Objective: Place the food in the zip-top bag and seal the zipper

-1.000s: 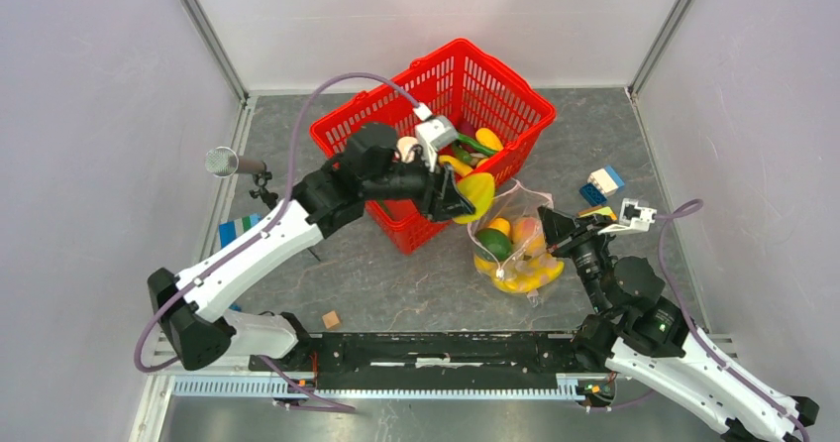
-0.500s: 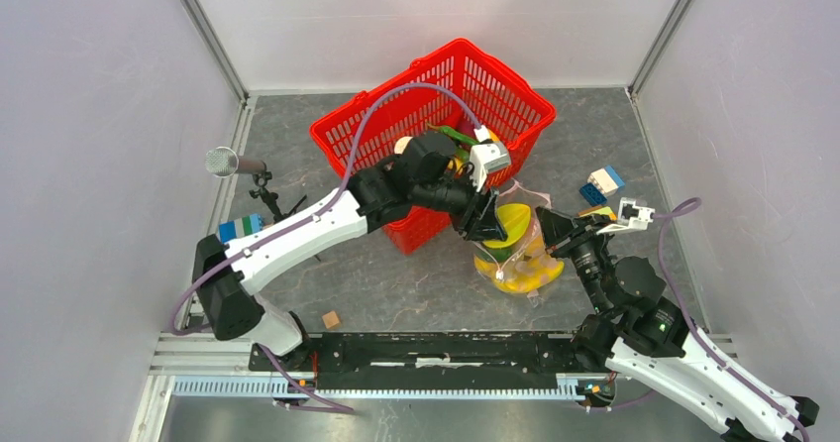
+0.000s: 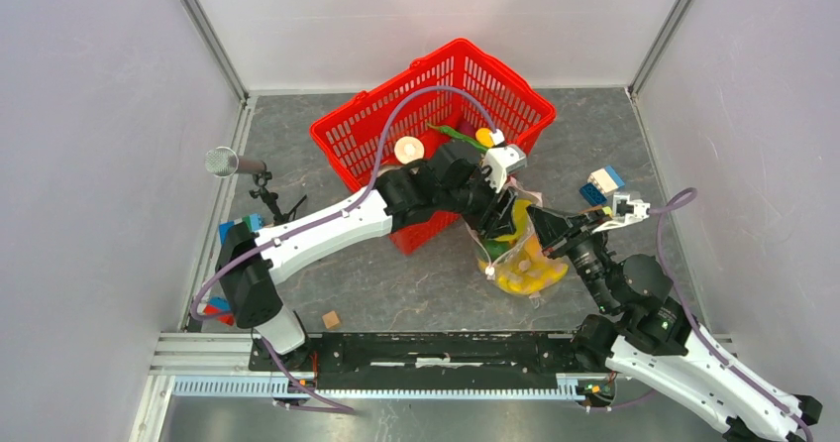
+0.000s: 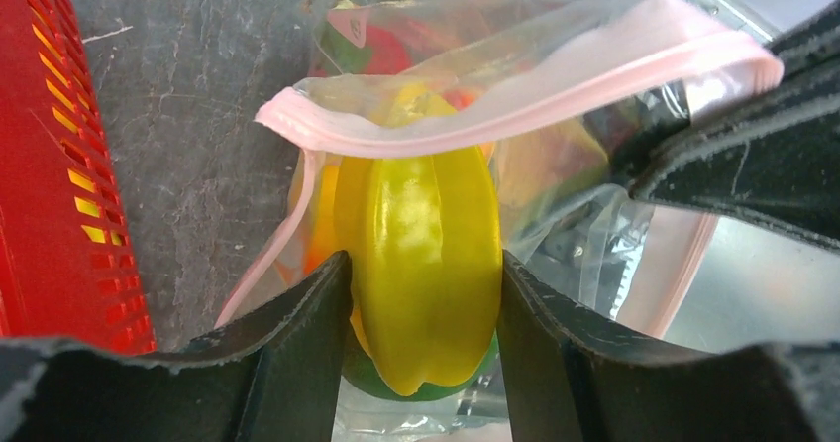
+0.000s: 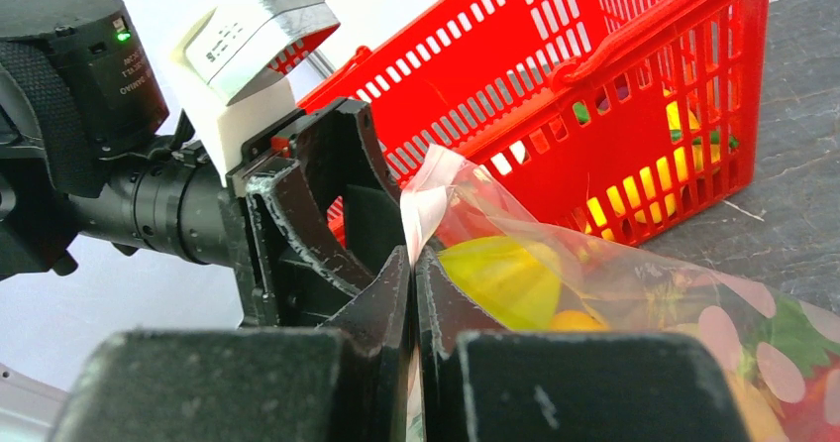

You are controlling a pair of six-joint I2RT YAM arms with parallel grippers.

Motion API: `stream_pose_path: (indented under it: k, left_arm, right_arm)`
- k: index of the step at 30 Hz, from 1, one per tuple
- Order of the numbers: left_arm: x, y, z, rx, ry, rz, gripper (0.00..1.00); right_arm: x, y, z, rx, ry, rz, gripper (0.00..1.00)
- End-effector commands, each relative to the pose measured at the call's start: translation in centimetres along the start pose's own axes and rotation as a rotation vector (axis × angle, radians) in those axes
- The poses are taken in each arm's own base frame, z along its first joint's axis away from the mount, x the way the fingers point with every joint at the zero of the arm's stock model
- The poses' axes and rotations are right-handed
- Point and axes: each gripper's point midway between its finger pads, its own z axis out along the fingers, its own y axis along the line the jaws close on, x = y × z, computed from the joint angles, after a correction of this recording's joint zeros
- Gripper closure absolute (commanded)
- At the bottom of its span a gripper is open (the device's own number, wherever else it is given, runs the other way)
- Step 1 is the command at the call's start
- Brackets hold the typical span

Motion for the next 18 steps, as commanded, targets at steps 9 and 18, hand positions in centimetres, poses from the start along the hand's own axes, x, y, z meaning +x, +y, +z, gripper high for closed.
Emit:
stream_pose_path:
  k: [9, 18]
  left_arm:
    - [-4.4, -3.7, -0.5, 0.166, -0.138, 0.043, 0.00]
    - [-2.4, -5.3, -1.1, 0.271, -0.030, 0.095, 0.08]
  right_arm:
    - [-3.9, 0.6, -0.8, -0.013, -0.130, 0.064, 0.94]
    - [-4.6, -2.2, -2.4, 0.057, -0.246, 0.183, 0.93]
